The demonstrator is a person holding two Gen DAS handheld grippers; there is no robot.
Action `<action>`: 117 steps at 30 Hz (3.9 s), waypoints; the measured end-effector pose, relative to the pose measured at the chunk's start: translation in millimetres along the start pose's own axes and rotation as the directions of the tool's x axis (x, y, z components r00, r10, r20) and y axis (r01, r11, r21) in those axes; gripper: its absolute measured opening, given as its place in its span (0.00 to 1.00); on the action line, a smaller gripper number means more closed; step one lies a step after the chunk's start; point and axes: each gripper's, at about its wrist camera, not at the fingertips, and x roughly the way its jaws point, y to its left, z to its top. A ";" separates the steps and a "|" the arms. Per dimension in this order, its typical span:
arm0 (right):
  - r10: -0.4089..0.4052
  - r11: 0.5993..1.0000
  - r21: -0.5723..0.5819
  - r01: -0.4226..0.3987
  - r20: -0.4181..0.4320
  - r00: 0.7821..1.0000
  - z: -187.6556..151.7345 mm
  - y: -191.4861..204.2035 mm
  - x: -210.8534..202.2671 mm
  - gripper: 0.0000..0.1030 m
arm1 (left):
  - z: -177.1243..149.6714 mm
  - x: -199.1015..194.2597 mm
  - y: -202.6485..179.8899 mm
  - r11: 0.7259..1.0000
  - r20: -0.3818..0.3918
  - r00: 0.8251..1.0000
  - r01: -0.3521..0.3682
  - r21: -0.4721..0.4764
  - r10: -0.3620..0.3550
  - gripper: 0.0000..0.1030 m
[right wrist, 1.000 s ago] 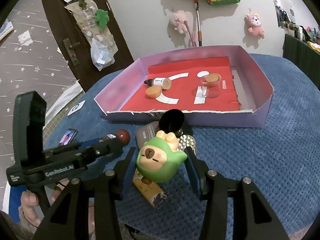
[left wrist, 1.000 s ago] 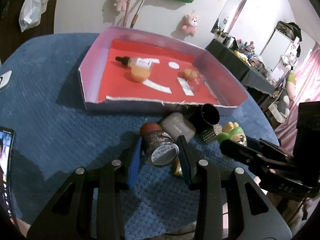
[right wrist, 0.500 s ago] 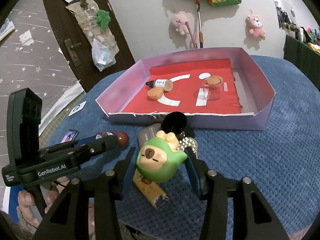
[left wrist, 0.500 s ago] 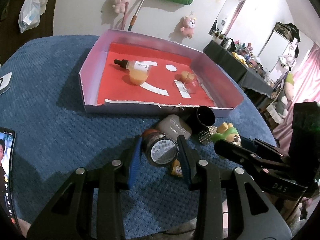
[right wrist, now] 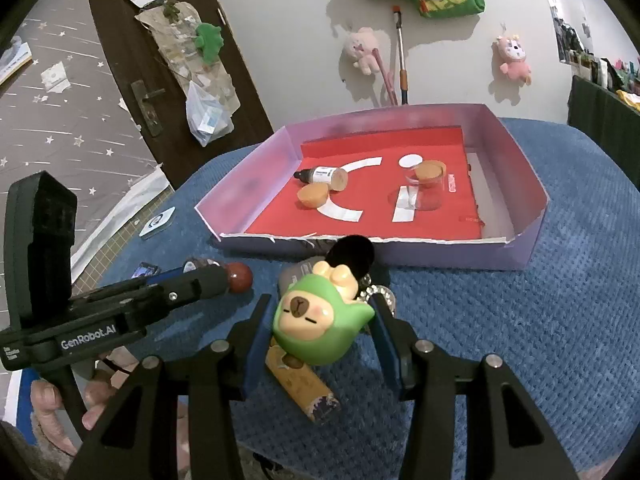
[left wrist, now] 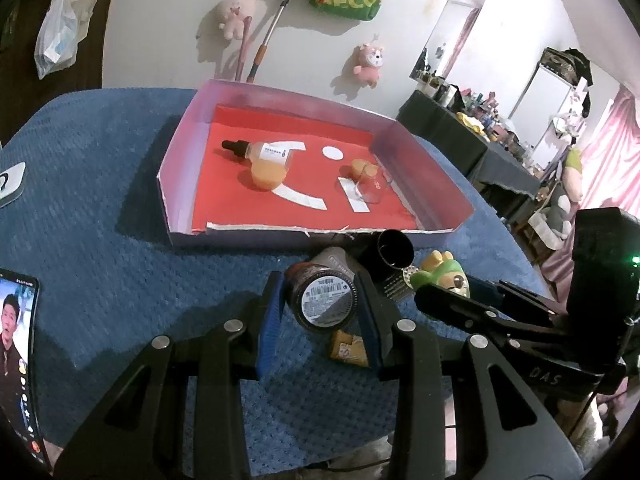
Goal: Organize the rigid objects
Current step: 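Grasp the nail polish bottle with left tool while right tool grasps the green frog figure, then carry the nail polish bottle and green frog figure over the box with both tools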
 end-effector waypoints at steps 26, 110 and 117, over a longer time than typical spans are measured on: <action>0.003 0.999 -0.054 -0.001 0.053 0.999 47.2 -4.2 -0.7 0.49 | 43.8 3.2 -16.7 0.997 0.075 0.997 0.004 0.076 -0.010 0.32; -0.112 0.993 0.023 0.115 -0.094 0.989 85.8 -75.9 107.1 0.49 | 78.6 130.0 35.4 0.995 -0.129 0.987 -0.088 0.036 0.092 0.31; -0.112 0.993 0.021 0.115 -0.094 0.989 85.1 -75.1 107.5 0.49 | 78.6 129.2 34.8 0.995 -0.131 0.987 -0.092 0.033 0.095 0.31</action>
